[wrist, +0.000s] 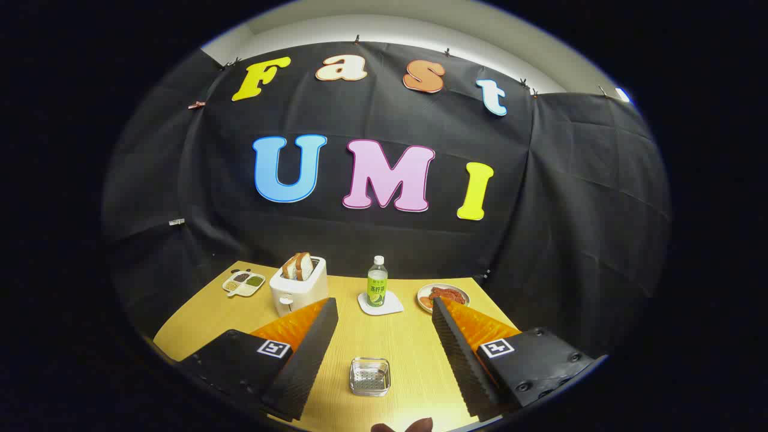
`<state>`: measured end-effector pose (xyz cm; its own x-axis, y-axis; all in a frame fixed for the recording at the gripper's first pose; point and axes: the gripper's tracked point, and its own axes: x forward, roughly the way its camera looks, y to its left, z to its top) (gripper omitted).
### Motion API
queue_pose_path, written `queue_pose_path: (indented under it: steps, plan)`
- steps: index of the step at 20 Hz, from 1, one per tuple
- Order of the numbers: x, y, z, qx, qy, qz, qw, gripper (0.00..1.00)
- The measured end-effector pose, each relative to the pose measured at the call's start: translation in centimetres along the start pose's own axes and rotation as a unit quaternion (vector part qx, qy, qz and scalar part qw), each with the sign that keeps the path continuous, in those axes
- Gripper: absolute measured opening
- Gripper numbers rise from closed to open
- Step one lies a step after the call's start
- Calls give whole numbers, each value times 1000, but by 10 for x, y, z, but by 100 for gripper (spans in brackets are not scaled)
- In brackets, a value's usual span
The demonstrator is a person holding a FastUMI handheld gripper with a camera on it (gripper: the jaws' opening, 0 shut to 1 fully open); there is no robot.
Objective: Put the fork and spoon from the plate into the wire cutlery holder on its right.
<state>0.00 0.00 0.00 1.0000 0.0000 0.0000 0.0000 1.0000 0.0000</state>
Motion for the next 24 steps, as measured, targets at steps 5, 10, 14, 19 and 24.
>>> queue_pose_path:
  steps: [5, 10, 14, 19, 24]
  plan:
    - [1, 0, -1, 1, 1, 0, 1000, 98]
    - [2, 0, -1, 2, 1, 0, 1000, 98]
    - [2, 0, -1, 2, 2, 0, 1000, 98]
    - [2, 2, -1, 3, 2, 0, 1000, 98]
    - [2, 5, -1, 4, 5, 4, 1000, 98]
